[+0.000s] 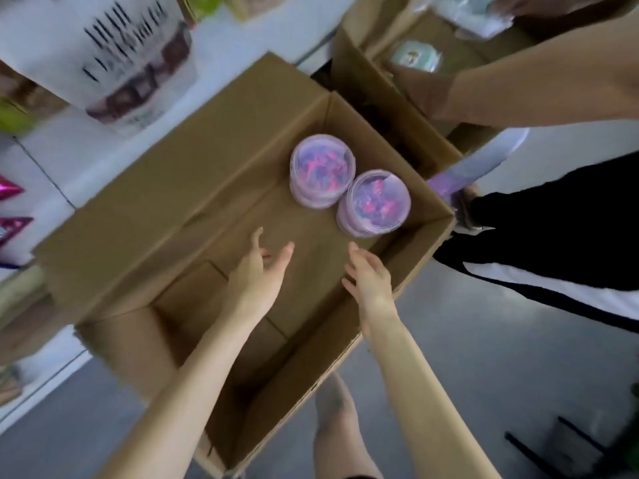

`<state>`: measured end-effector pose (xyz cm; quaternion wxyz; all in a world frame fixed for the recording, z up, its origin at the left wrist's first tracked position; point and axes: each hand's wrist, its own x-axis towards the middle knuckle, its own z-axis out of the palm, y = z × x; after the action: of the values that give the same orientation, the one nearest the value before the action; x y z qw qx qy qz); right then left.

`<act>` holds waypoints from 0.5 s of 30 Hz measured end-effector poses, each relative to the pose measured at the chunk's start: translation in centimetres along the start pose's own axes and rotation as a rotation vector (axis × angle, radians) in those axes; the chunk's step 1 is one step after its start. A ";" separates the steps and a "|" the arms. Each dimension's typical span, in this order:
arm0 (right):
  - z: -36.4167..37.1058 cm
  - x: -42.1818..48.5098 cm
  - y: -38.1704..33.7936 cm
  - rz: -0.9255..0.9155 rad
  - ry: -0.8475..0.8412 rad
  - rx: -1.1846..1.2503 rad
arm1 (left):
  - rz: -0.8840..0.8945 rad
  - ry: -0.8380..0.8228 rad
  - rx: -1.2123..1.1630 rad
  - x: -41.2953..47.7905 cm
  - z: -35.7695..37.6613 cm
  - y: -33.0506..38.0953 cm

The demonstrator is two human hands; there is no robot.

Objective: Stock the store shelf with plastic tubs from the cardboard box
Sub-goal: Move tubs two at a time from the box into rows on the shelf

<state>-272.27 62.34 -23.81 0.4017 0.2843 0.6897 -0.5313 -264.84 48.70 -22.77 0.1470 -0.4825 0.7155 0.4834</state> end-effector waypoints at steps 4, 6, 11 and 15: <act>0.3 5.1 0.3 0.087 0.003 0.198 | -0.120 -0.115 -0.269 5.7 3.8 0.3; 0.2 6.9 0.5 0.105 -0.012 0.318 | -0.102 -0.108 -0.310 8.2 5.4 -0.1; -0.2 9.7 0.3 0.085 -0.010 0.496 | -0.022 -0.071 -0.458 11.4 7.6 1.2; 0.2 10.7 -0.1 0.074 0.054 0.527 | 0.025 -0.036 -0.572 12.5 7.9 2.8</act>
<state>-277.87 61.75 -32.94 0.3146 0.4182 0.5270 -0.6696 -275.33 48.60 -33.57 0.0114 -0.4869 0.5531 0.6759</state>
